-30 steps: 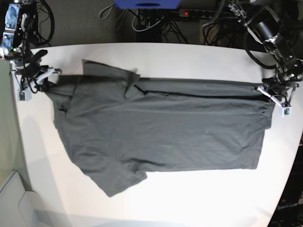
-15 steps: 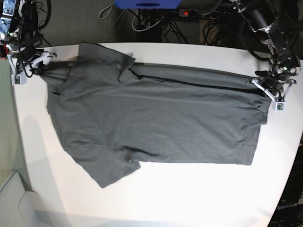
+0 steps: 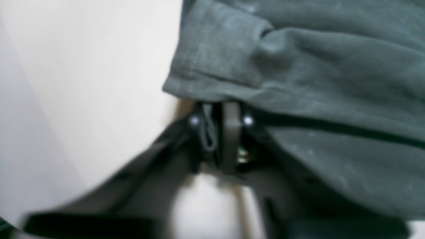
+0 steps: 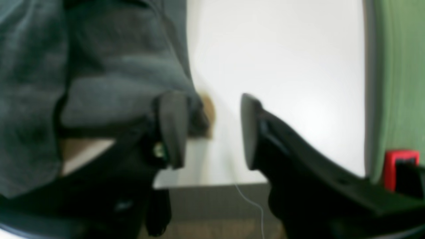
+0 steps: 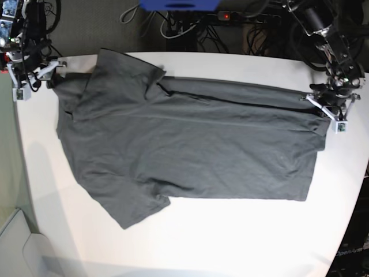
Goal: Layout the t-shirt on the table in an organized manner, then fold the t-shirt properly
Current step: 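Drag the folded shirt with both grippers toward the robot, then release the right gripper and regrasp the shirt's folded corner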
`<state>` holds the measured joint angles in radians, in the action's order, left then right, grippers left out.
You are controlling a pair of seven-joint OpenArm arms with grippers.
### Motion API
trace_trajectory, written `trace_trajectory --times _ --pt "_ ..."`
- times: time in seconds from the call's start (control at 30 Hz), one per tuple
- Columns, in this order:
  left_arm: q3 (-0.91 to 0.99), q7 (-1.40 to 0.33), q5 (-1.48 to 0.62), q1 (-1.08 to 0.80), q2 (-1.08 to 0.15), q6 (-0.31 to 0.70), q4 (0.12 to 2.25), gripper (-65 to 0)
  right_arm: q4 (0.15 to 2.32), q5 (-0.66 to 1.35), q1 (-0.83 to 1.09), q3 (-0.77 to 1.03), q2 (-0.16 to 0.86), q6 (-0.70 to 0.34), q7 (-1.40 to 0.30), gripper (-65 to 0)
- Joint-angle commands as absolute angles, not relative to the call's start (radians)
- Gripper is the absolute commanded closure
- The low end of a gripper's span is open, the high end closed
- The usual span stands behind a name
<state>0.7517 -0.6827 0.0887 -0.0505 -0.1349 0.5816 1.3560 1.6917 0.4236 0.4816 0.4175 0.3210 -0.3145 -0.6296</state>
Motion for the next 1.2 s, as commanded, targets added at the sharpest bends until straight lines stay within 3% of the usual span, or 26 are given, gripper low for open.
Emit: trace_trajectory --times 0.0,0.13,0.23,0.4,0.83,1.17 --pt "0.748 -0.777 0.130 -0.073 -0.124 0.602 1.354 -18.1 1.724 0.427 0.484 0.427 0.338 -0.312 -0.611 -32.5" --pt "0.748 -0.777 0.128 -0.099 -0.102 0.602 1.400 -35.6 1.834 0.432 0.547 0.429 0.320 -0.312 -0.611 -36.4" --pt "0.748 -0.777 0.128 -0.117 -0.082 0.602 1.448 -41.1 1.952 0.432 0.598 0.421 0.269 -0.312 -0.611 -36.9" --pt "0.746 -0.777 0.130 -0.125 -0.068 0.602 1.480 -41.4 1.998 0.427 0.634 0.384 0.193 -0.312 -0.611 -36.9" --pt "0.746 -0.777 0.131 -0.122 -0.071 0.602 1.478 -41.4 1.956 0.427 0.654 0.257 0.140 -0.312 -0.613 -36.9" --pt "0.748 -0.777 0.130 -0.124 -0.071 0.602 1.481 -41.4 1.790 0.427 0.625 0.205 0.142 -0.312 -0.613 -36.8"
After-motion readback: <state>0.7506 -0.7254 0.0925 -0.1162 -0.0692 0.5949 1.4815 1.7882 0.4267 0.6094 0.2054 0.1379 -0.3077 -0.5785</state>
